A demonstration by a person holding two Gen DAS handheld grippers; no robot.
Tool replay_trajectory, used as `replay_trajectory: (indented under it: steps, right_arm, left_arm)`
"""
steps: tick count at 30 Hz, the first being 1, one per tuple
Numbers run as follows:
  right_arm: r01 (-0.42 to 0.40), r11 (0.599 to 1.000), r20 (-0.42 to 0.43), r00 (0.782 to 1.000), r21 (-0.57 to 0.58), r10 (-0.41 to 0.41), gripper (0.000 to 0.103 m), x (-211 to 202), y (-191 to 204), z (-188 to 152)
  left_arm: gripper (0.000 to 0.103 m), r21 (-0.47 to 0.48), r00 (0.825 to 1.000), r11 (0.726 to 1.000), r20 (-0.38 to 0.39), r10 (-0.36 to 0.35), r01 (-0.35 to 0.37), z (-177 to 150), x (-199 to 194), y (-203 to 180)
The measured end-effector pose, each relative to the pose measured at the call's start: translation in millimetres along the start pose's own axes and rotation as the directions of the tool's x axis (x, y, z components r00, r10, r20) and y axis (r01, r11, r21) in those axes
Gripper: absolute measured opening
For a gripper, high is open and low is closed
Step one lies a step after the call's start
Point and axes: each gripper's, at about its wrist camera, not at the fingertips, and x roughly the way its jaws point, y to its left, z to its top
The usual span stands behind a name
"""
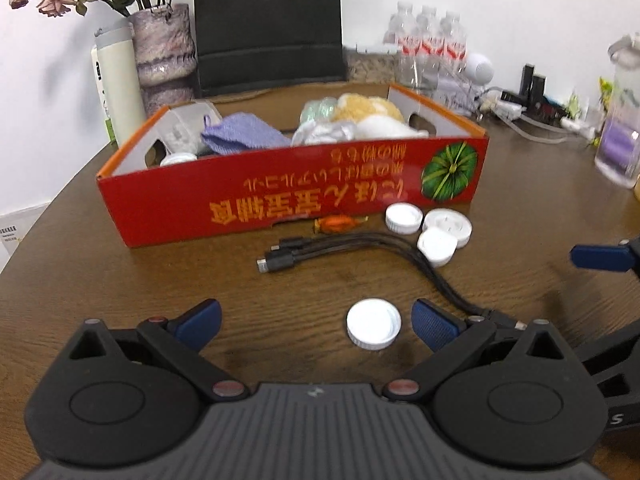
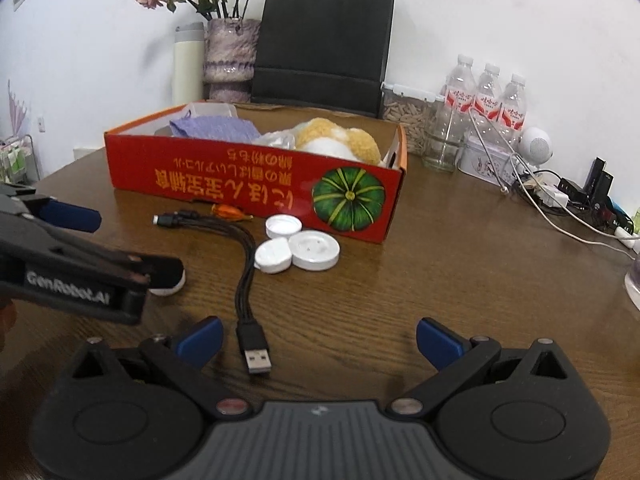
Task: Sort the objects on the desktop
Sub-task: 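Move both grippers back to the table beside the black cable, then grasp a white cap with the left gripper while the right gripper grasps the black cable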
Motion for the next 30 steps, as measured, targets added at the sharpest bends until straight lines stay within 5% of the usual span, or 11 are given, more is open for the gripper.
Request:
replay_trajectory:
  steps: [9,15,23,27,30]
  right_arm:
    - [-0.01,1.0,-0.013,1.0,0.011,0.01,0.103,7.2,-1.9,1.9]
    - [-0.054,0.998,0.035,0.998,0.017,0.053,0.1,9.4,7.2,15.4]
    - [-0.095,0.992,0.073,0.992,-0.081,0.101,0.073,24.4,32.1,42.7]
    - [-0.113,0.986,0.065,0.99,-0.124,0.122,0.051,38.6,43.7,56.3]
    - [-0.136,0.981,0.037,0.989,-0.141,0.142,0.047,51.7,48.5,63.0]
  left_arm:
    - [0.099,-0.054,1.0,0.999,-0.018,0.0,-0.001,-3.8,9.4,10.2]
    - [0.067,-0.056,1.0,0.998,0.006,0.008,-0.008,-4.0,3.4,24.5]
    - [0.031,-0.053,0.999,0.998,0.028,0.02,-0.018,-5.1,-0.2,47.8]
    - [0.029,-0.058,0.999,0.998,0.032,0.029,-0.027,-5.1,0.9,59.2]
    - [0.029,-0.07,0.999,0.997,0.033,0.036,-0.034,-4.6,2.3,68.3]
